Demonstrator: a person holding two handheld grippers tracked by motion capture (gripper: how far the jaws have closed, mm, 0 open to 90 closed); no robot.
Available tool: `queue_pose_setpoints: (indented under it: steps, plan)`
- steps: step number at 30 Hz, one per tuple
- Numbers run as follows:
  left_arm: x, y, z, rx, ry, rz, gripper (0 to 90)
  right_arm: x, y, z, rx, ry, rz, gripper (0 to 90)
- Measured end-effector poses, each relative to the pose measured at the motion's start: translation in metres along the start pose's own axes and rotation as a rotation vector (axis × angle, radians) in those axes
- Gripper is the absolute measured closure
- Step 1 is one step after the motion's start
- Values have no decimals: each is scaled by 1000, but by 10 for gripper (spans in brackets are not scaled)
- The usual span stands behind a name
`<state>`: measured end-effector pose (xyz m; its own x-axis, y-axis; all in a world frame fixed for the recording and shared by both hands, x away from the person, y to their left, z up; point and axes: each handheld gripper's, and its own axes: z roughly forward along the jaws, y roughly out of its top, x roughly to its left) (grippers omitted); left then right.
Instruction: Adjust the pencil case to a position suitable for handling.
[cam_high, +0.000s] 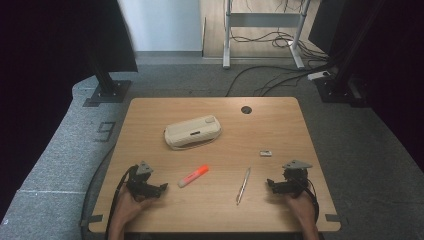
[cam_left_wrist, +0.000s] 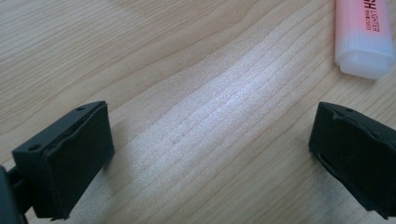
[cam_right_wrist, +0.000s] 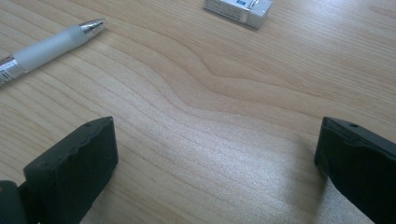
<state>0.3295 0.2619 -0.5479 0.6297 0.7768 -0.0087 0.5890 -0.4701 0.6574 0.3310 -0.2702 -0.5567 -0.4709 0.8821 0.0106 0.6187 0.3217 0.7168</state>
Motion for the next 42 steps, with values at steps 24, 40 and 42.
queue_pose_setpoints:
  steps: [24, 40, 42]
  plan:
    - [-2, 6, 3, 8, 36, -61, 0, 0, 0, 0, 0, 1, 0, 0]
    - [9, 39, 2, -30, -55, -40, 0, 0, 1, 0, 0, 1, -1, 0]
    - [9, 46, 2, -24, -63, -24, 3, 0, 1, 0, 0, 1, -1, 0]
